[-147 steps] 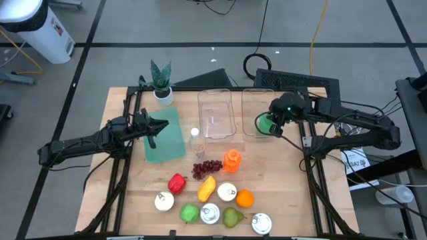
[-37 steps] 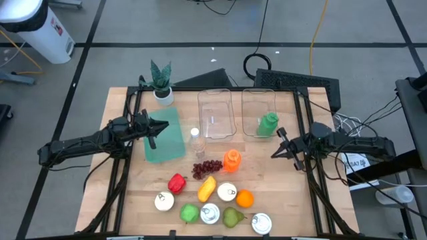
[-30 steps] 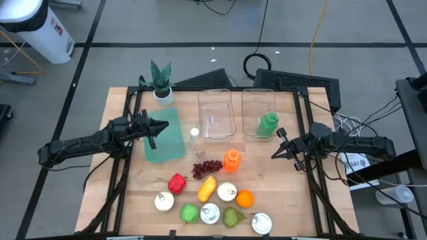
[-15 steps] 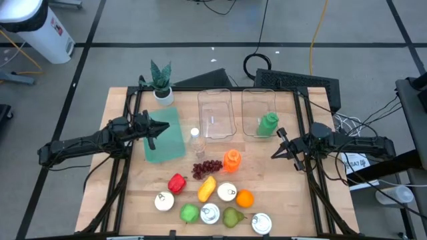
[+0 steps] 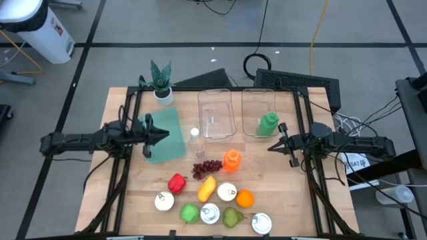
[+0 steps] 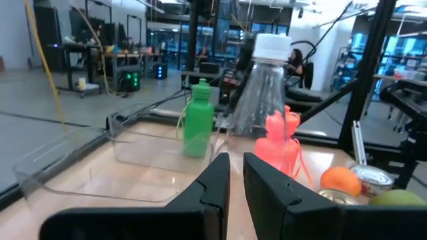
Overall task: Pick & Place Food Item
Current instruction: Put the grapes into the left transparent bin
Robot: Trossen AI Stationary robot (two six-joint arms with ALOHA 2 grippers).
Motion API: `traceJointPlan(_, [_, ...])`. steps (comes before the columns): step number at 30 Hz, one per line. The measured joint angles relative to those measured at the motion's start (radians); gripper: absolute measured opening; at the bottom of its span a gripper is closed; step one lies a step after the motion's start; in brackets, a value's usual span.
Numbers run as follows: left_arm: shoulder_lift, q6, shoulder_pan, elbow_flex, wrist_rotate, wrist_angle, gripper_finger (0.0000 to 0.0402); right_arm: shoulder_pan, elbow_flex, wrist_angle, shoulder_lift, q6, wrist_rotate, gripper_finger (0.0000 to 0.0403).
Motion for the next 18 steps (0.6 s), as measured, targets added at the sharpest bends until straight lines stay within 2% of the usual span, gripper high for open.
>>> traceJointPlan(7, [0.0,0.037,-0.085,0.0,-0.143,-0.004,0.005,0.0,-0.024,0.021,0.0,0.001,0.0,0.0])
traceJointPlan(18, [0.0,0.028,-0.093,0.0,-0.155,-0.003,0.005,0.0,-0.032,0.06,0.001,0.001,0.0,0.0])
